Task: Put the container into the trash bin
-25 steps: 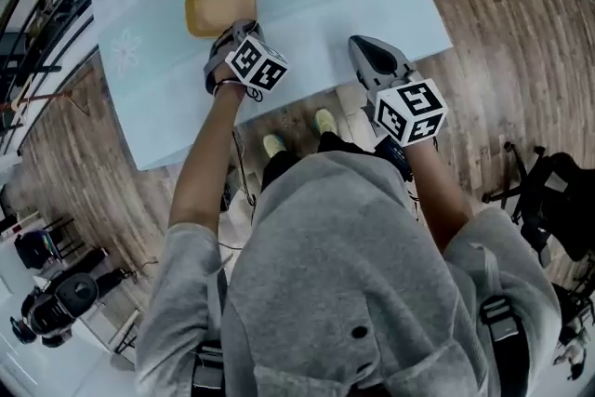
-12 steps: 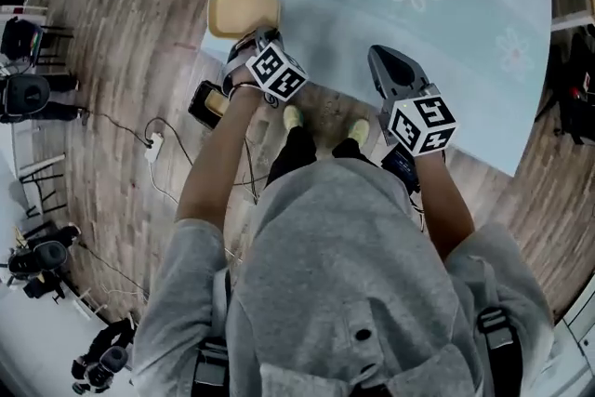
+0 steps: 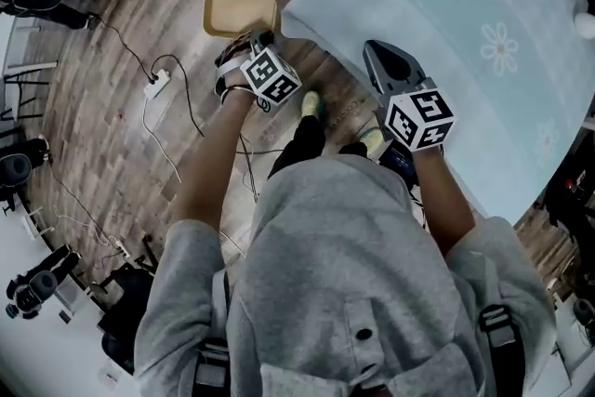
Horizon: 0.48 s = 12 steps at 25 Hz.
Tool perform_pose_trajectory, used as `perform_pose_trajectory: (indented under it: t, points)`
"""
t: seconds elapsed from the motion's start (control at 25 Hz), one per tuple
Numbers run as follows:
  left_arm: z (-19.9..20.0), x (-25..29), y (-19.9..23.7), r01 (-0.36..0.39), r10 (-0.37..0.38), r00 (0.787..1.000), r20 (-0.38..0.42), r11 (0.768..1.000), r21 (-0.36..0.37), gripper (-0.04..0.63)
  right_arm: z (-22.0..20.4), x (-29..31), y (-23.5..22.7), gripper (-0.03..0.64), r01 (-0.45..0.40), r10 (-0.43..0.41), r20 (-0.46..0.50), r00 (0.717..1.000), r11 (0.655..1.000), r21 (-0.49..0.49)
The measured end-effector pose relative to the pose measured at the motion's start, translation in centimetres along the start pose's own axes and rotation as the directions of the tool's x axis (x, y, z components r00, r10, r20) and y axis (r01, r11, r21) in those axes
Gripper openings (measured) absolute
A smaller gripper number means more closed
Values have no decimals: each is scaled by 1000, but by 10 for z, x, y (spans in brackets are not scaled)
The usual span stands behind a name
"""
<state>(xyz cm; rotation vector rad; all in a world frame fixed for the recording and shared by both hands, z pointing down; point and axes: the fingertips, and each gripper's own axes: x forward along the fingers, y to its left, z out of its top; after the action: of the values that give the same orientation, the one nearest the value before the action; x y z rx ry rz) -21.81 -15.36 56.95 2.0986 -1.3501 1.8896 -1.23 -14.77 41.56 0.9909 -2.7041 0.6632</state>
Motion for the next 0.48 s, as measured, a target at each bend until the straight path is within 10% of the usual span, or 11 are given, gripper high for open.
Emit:
perform_pose_trajectory:
  t: [0.48]
  points:
    - [-165,46,-35,244,-244,970,17,969,23,34,-25,108,70,25,-74,60,-169,984,994,-75]
